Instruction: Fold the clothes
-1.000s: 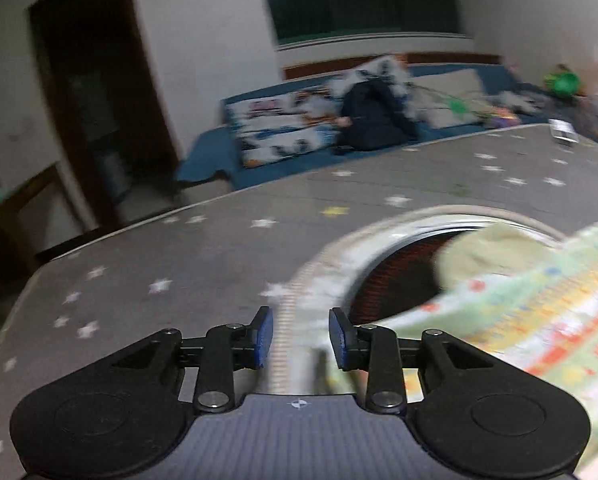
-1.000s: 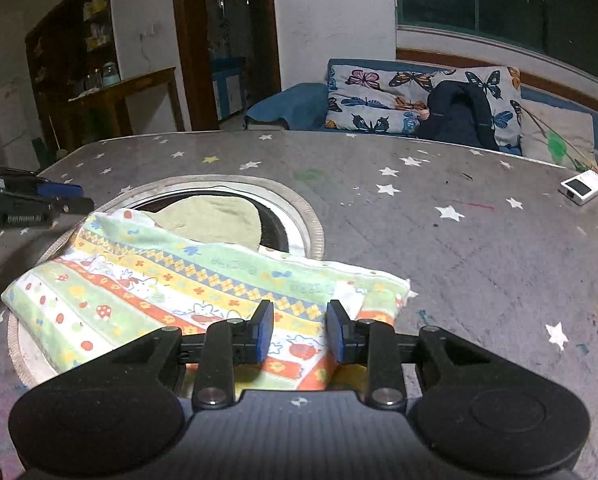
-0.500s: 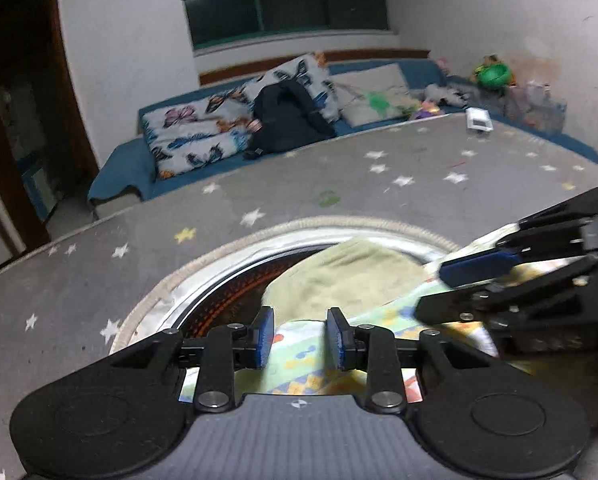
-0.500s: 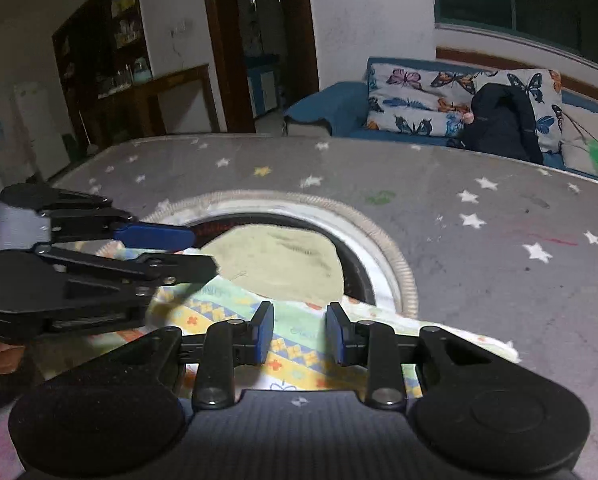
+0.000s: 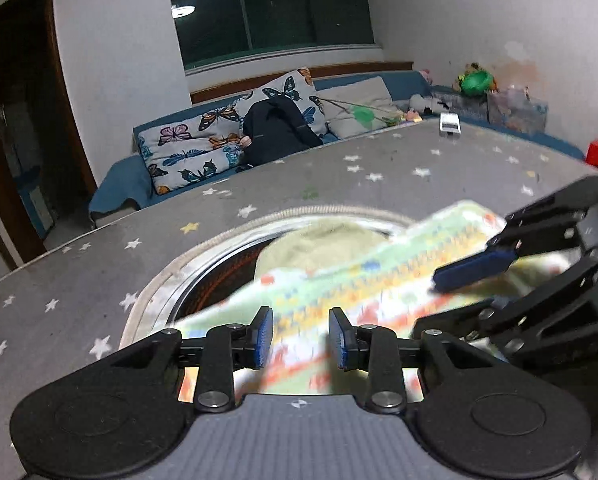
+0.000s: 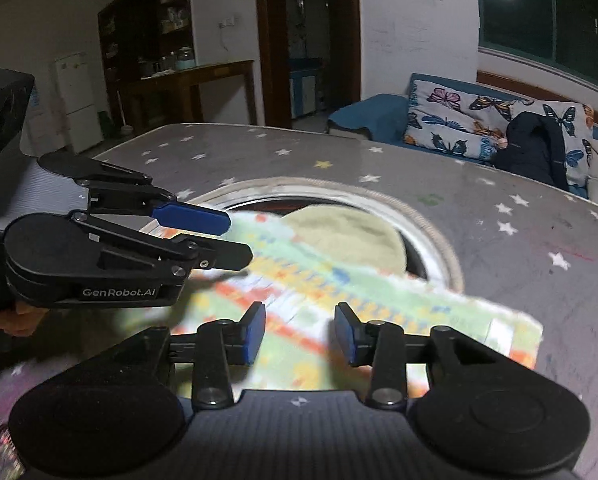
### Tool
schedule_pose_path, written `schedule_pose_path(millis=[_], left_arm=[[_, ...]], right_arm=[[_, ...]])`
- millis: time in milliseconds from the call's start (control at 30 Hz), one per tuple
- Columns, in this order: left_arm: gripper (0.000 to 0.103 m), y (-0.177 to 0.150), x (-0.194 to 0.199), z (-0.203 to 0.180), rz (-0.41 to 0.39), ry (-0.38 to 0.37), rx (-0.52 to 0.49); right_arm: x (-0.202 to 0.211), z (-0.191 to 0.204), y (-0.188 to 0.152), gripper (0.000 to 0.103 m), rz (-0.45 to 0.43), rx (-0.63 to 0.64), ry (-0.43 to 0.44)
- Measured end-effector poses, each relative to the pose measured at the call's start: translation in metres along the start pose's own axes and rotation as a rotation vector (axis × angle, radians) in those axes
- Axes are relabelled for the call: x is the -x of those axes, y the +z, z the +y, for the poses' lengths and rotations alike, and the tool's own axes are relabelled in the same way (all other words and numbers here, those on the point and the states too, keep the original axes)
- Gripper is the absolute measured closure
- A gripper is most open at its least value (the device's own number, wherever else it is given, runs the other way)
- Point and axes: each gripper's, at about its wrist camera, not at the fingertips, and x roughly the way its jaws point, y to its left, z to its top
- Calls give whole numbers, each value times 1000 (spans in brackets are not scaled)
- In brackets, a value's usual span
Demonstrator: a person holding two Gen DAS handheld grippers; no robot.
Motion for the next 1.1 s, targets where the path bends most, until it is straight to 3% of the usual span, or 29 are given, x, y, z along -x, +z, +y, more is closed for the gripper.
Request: schedule_pose_path(millis=[167, 500, 600, 733, 1100], left_arm=[[69, -17, 12, -5, -9, 43, -56], [68, -42, 23, 19, 18, 132, -16], [58, -52, 29, 32, 22, 154, 14], [57, -52, 37, 37, 16, 174, 22], [57, -41, 42, 21, -9, 130, 45]], right_arm=[[19, 2, -20, 61, -4, 0, -24], [65, -25, -50, 58, -35, -81, -95], [72, -31, -54, 52, -40, -89, -129], [80, -39, -59, 49, -31, -107, -173], [74, -18, -36, 47, -92, -64, -113]])
